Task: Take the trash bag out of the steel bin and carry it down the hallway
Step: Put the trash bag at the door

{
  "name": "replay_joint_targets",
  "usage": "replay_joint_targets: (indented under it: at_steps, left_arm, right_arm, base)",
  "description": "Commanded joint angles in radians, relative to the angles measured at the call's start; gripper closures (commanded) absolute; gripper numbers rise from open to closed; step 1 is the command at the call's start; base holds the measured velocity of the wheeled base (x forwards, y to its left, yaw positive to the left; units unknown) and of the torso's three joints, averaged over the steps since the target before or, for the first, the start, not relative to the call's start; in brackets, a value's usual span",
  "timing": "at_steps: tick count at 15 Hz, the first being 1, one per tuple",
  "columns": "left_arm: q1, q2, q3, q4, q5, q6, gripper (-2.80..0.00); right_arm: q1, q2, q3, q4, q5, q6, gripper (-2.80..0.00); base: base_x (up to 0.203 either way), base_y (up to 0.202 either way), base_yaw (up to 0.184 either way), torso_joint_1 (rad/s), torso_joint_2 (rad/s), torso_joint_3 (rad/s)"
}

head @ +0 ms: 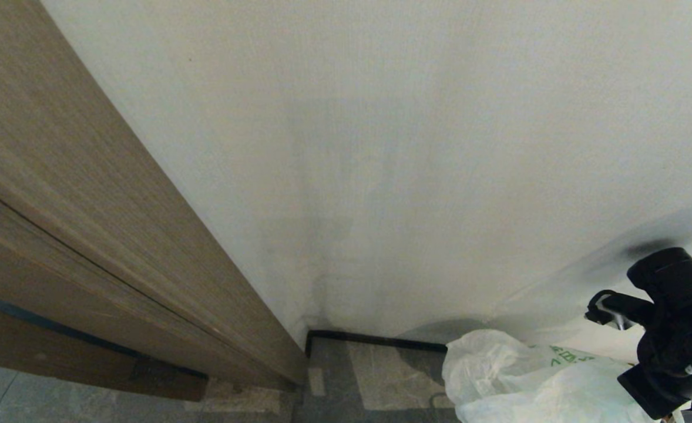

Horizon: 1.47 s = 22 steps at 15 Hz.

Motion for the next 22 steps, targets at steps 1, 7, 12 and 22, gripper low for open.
replay_joint_targets:
  at_steps: [1, 7, 12, 22]
  left_arm:
    - [0.0, -0.002, 0.0, -0.001, 0.0, 0.0, 0.0]
    - [0.0, -0.002, 0.001, -0.001, 0.0, 0.0, 0.0]
    - [0.0, -0.002, 0.0, -0.001, 0.001, 0.0, 0.0]
    - [0.0, -0.002, 0.002, -0.001, 0.001, 0.0, 0.0]
  right_arm:
    - [-0.002, 0.008, 0.012, 0.0, -0.028, -0.009, 0.0]
    - [-0.037, 0.065, 0.144, -0.27, -0.188, -0.002, 0.0]
    - [-0.078, 0.139, 0.201, -0.376, -0.197, 0.004, 0.0]
    - [-0.116, 0.337, 0.205, -0.625, -0.187, 0.01, 0.0]
  base:
    - [0.0, 0.0, 0.0, 0.0, 0.0, 0.0]
    - [0.0, 0.0, 0.0, 0.0, 0.0, 0.0]
    - [0.0, 0.0, 0.0, 0.0, 0.0, 0.0]
    - [0.0, 0.0, 0.0, 0.0, 0.0, 0.0]
